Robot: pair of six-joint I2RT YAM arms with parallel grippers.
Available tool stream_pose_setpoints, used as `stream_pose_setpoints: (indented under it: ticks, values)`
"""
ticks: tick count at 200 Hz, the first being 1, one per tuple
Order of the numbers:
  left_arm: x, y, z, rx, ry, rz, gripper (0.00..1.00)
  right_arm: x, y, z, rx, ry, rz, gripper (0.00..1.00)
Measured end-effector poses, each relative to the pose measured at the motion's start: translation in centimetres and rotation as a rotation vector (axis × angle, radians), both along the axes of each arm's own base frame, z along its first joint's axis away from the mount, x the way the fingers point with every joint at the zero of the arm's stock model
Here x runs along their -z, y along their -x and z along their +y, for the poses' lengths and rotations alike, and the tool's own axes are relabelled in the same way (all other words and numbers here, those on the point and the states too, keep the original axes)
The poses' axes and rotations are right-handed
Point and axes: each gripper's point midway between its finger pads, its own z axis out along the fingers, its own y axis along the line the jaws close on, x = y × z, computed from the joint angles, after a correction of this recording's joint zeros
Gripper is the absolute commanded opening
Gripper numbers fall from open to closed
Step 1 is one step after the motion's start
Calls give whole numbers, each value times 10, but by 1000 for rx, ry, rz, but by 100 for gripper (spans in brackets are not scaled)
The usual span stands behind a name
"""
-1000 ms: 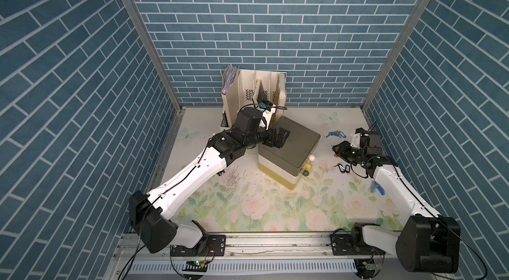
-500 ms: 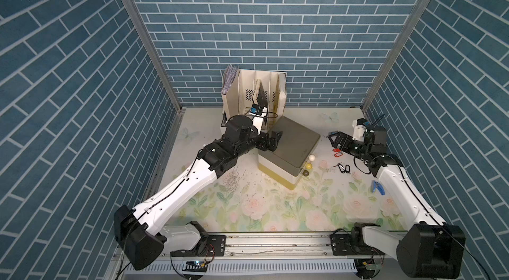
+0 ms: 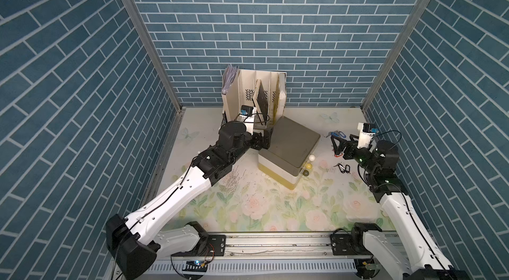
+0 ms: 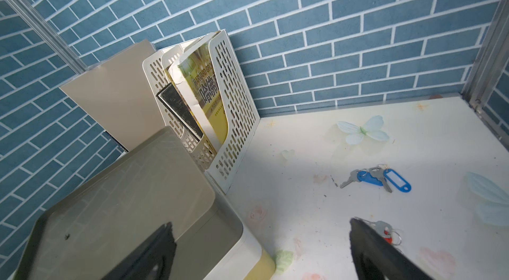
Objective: Take the keys out of the drawer
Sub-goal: Reset both arms
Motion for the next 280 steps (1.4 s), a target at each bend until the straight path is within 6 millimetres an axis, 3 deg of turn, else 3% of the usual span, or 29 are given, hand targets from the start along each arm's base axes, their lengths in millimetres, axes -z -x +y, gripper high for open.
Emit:
stream_pose_setpoints:
  ticks: [99, 166, 218, 280]
  values:
    - [7, 30, 103, -325, -89, -143, 100, 4, 12, -8, 40, 55, -103, 100]
    - [39, 47, 163, -531, -146, -138, 100, 19, 10, -19, 99, 82, -85, 100]
    - [77, 51, 181, -580, -209, -80, 100, 55, 9, -39, 200, 185, -47, 100]
    - [114, 37, 189, -606, -288, 11, 100, 112, -1, -65, 309, 294, 25, 100]
